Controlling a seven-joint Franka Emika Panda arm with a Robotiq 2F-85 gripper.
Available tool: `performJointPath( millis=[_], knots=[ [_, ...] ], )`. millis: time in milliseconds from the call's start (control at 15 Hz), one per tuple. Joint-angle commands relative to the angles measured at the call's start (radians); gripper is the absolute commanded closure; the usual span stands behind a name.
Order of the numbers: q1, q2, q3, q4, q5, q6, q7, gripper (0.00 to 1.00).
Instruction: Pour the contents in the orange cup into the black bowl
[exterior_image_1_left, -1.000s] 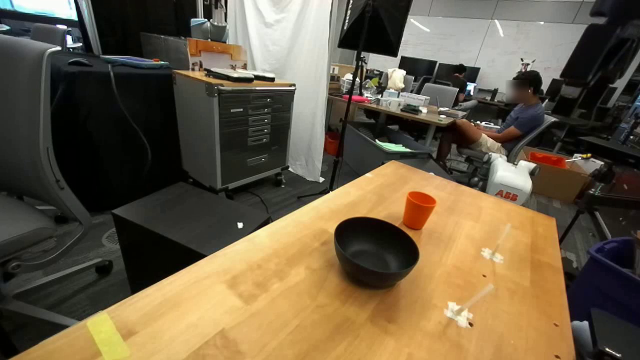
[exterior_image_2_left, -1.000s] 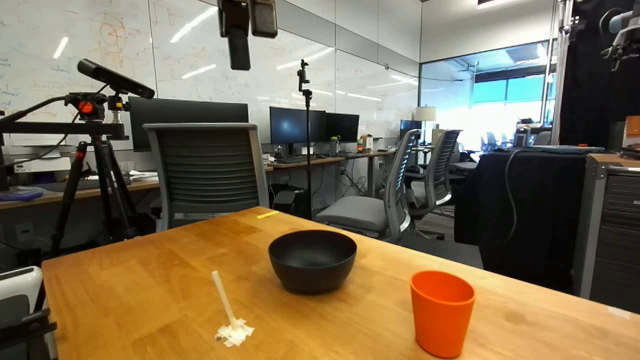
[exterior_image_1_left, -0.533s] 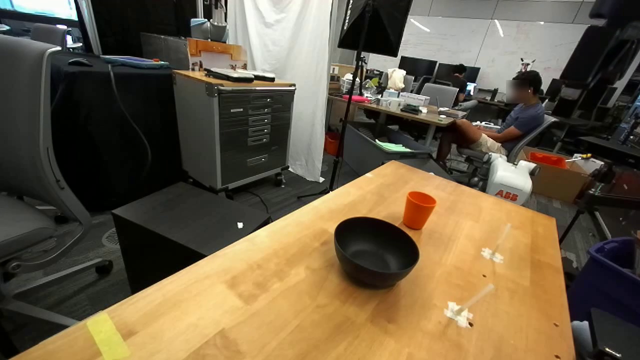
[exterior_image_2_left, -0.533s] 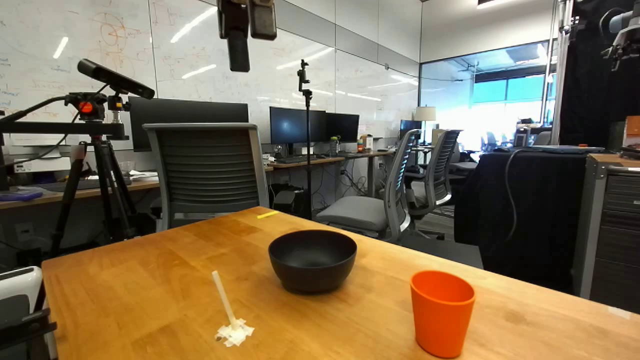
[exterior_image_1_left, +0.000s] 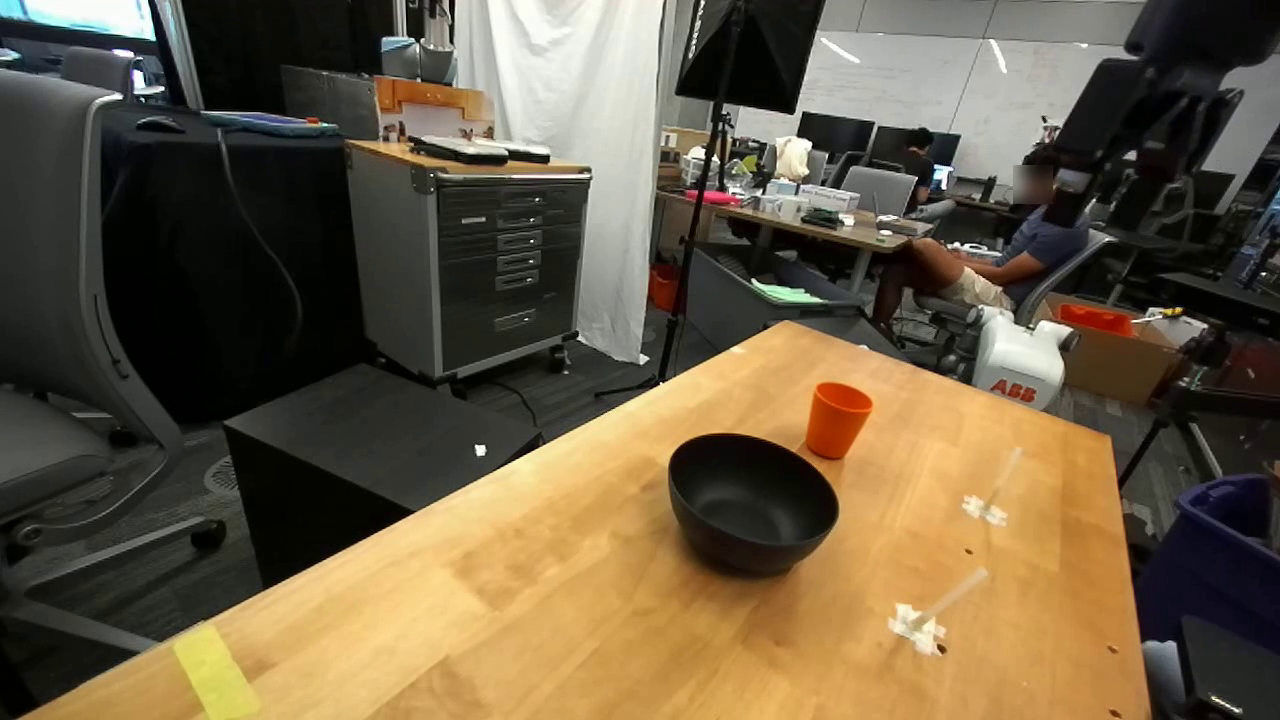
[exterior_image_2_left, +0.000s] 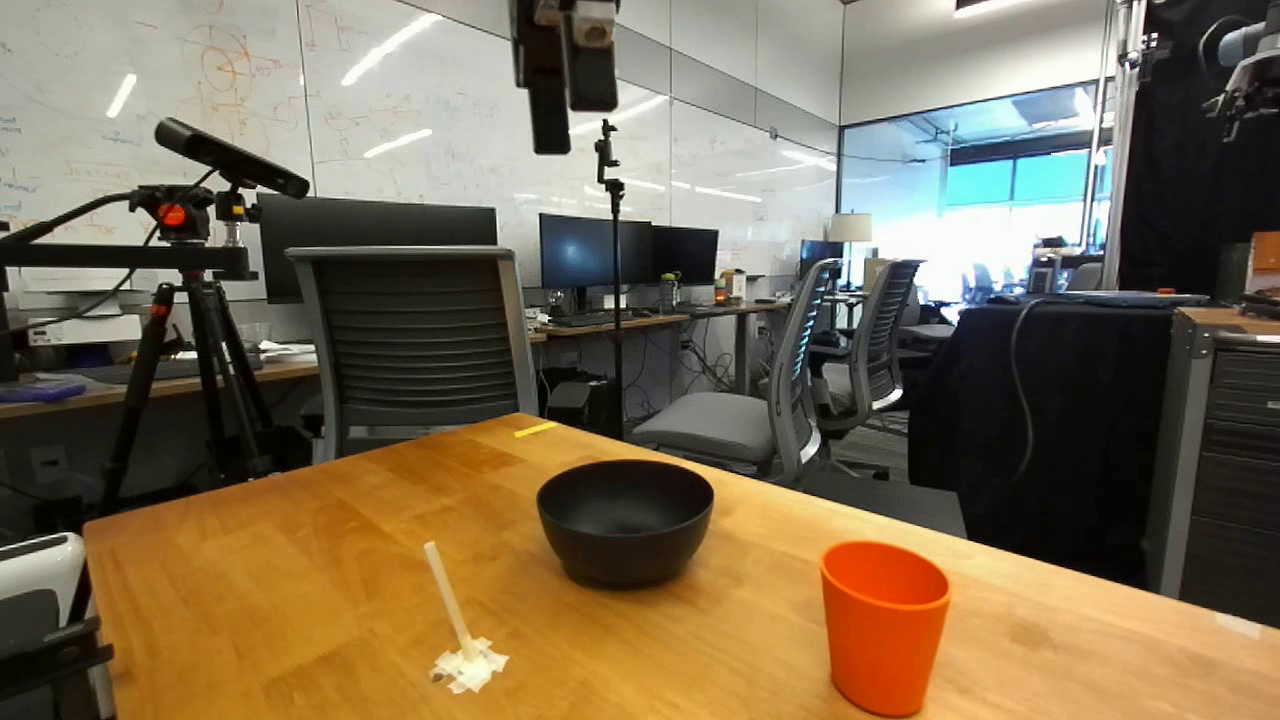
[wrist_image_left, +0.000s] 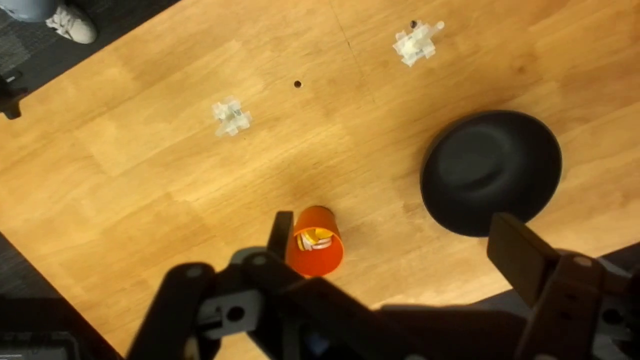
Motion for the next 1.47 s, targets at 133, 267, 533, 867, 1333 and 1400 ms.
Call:
performJointPath(
  millis=[133, 267, 533, 867, 1333, 1400],
  knots=[
    [-0.017, 0.179, -0.065, 0.173, 0.128, 0.052, 0.055, 0.0],
    [-0.022, 0.248, -0.079, 0.228, 0.15, 0.075, 0.074, 0.0],
    [-0.026, 0.375, -0.089, 0.324, 0.149, 0.099, 0.131, 0.0],
    [-0.018, 0.519, -0.096, 0.428, 0.129, 0.116, 0.206, 0.0],
    [-0.012, 0.675, -0.113, 0.502, 0.13, 0.165, 0.264, 0.0],
    [-0.012, 0.691, -0.117, 0.502, 0.132, 0.179, 0.266, 0.0]
  ],
)
